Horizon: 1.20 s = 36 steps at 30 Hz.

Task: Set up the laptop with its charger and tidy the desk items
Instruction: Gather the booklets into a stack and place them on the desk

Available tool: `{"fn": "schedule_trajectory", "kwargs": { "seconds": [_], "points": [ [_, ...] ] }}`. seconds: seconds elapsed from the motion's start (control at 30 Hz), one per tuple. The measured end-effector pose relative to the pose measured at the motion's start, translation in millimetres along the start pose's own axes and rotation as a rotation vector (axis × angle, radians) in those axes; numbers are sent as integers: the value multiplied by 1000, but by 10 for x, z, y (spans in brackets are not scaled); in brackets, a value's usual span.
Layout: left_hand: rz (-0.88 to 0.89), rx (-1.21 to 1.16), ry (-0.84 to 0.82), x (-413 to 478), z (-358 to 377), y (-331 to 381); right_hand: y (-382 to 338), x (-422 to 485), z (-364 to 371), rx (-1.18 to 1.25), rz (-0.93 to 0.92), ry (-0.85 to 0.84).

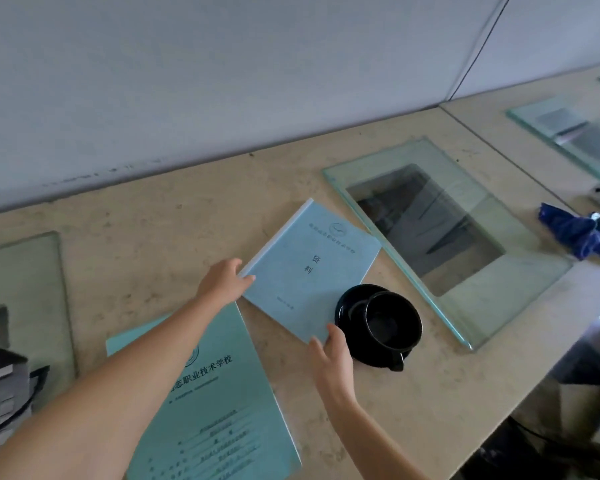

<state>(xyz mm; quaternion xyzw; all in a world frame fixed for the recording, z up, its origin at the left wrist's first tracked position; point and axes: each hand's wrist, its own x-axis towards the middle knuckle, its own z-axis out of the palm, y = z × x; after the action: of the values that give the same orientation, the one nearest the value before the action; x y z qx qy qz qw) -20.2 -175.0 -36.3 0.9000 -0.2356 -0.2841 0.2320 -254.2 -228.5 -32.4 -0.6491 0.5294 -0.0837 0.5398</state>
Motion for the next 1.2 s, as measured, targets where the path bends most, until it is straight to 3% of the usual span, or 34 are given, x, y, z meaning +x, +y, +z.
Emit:
{"fn": "schedule_trajectory", "kwargs": {
  "seconds": [0.1,0.4,0.63,0.8,1.1,1.2],
  "points": [
    [5,55,-28,201,108,89,-52,24,71,17,5,-21],
    [-75,34,102,441,218,157,-84,32,185,41,2,-5],
    [-106,-82,9,594,90,164,-135,171,194,104,6,17],
    [25,-214,-58,573,-165,190,-206,329,261,164,44,31],
    [171,-495,189,82,-660,161,-507,685,440,305,99,-46],
    [196,-628,251,-192,-788,50,-667,777,509,330,132,-187]
  ]
}}
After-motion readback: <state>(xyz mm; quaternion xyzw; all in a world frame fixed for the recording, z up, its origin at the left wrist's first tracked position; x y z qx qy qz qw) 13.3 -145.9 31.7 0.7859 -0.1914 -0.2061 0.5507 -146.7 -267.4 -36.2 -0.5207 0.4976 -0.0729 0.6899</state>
